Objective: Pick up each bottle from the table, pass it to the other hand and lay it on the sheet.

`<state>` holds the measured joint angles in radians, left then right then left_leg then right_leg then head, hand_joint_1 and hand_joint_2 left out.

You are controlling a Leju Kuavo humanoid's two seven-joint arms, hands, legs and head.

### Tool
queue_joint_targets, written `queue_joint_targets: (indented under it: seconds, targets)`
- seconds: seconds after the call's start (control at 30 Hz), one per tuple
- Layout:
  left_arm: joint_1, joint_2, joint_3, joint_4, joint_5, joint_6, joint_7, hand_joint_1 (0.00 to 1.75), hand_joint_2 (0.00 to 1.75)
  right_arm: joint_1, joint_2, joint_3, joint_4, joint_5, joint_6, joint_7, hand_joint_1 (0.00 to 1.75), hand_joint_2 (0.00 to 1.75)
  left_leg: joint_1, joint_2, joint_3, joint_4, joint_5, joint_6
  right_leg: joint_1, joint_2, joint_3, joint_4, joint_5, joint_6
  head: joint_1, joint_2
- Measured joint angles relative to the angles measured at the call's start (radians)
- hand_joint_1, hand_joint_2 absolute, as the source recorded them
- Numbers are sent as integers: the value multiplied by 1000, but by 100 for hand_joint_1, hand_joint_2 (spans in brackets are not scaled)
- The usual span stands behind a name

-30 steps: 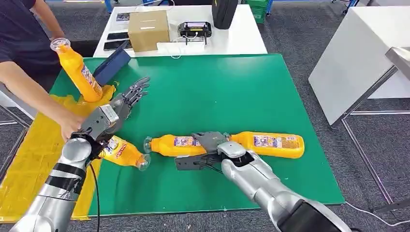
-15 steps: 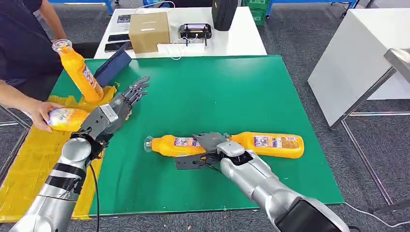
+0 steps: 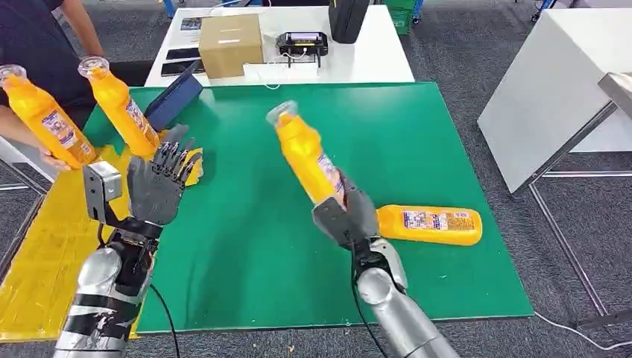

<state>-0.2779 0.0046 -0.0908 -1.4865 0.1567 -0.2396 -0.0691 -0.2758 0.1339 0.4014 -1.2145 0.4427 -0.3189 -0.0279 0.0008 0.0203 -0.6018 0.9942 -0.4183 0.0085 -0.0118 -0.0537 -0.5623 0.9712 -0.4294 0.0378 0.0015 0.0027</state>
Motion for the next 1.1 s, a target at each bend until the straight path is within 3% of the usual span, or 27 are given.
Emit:
queue_joint_targets:
  seconds: [0.17, 0.43, 0.6, 0.8, 1.1]
  targets:
    - [34, -27, -12, -60, 26, 50, 9, 0, 175, 50, 2, -13, -184, -51, -3, -19, 175, 175, 0, 2, -1, 0, 0, 0, 0, 1, -1, 0, 0, 0, 0, 0]
    - [54, -40, -39, -98, 75, 57, 8, 0, 175, 64, 6, 23, -297, -69, 7, -25, 175, 175, 0, 1, 0, 0, 0, 0, 0, 1, -1, 0, 0, 0, 0, 0]
    - [69, -40, -63, -115, 95, 1, 3, 0, 175, 62, -4, 63, -303, -124, 117, 12, 175, 175, 0, 1, -1, 0, 0, 0, 0, 1, -1, 0, 0, 0, 0, 0]
    - [87, -39, -108, -129, 195, -105, 39, 0, 175, 24, -24, 181, -293, -168, 327, 71, 175, 175, 0, 1, -1, 0, 0, 0, 0, 1, -1, 0, 0, 0, 0, 0]
    - [101, -19, -148, -129, 307, -165, 58, 0, 175, -59, -62, 351, -275, -153, 418, 96, 175, 175, 0, 1, -1, 0, 0, 0, 0, 1, -1, 0, 0, 0, 0, 0]
